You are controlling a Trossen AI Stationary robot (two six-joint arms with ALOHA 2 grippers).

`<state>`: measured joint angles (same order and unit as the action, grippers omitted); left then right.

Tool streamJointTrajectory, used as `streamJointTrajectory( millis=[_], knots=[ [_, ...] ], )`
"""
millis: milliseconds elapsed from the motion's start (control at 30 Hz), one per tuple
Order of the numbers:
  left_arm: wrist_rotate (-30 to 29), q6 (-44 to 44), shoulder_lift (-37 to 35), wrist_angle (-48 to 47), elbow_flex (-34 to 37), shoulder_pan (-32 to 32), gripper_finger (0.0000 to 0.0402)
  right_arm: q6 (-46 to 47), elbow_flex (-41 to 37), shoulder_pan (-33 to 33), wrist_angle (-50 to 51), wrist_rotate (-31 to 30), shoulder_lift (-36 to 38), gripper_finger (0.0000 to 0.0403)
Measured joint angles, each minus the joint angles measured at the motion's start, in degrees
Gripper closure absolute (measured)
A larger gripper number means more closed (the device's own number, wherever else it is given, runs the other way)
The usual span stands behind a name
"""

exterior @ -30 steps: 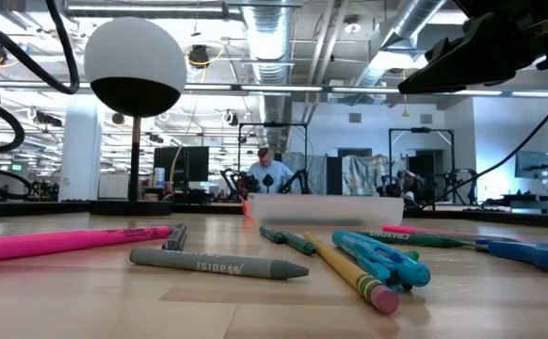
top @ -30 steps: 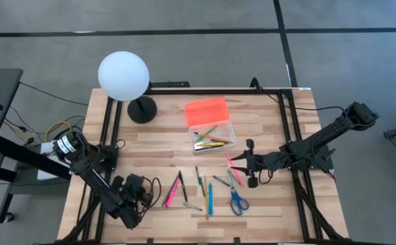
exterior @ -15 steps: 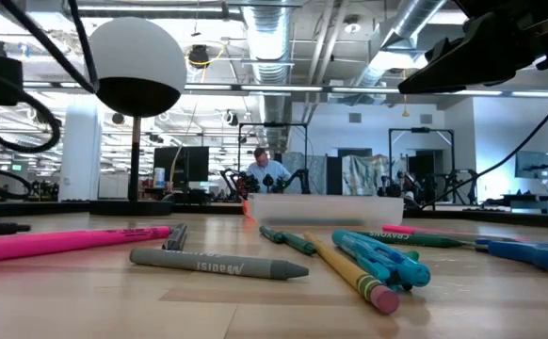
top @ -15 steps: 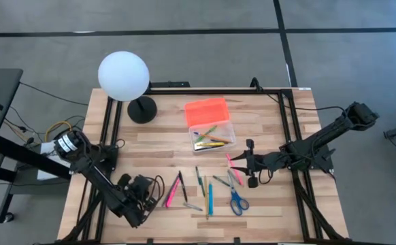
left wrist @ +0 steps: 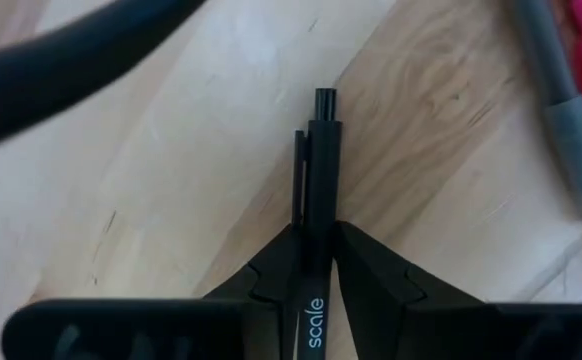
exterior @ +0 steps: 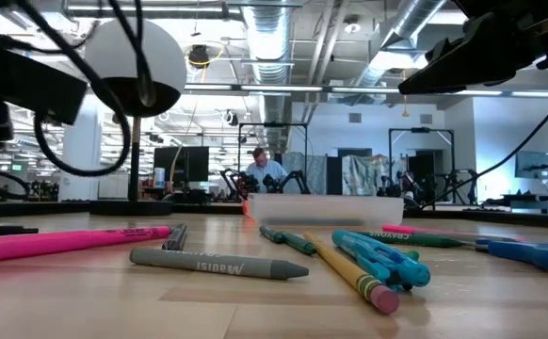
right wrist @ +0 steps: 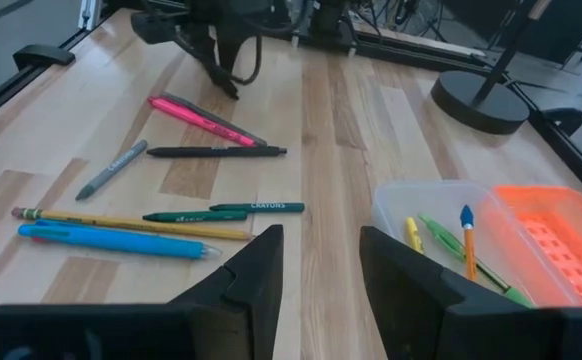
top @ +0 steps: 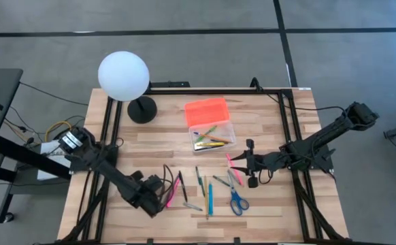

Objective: Pick & place school supplies into a supply box
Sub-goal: Put the black pen into the orange supply box

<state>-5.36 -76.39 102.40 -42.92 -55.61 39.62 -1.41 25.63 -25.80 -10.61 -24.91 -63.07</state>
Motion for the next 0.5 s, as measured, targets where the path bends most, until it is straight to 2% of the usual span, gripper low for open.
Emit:
streamJointTrajectory(
  millis=[167,400,500],
  knots=[
    [2.1,4.3,0.0,-0.6,0.0,-1.9,0.0340,0.4,0.0,-0.1,1.0,0.1,0.0,0.0276],
    [-2.6,4.3,0.1,-4.6,-0.1,-2.0,0.0340,1.5,0.0,0.0,3.5,0.1,0.0,0.0276],
    [-3.2,7.4,0.1,-4.6,-0.1,-1.6,0.0340,1.5,0.0,0.0,3.5,0.1,0.0,0.0276]
  ],
)
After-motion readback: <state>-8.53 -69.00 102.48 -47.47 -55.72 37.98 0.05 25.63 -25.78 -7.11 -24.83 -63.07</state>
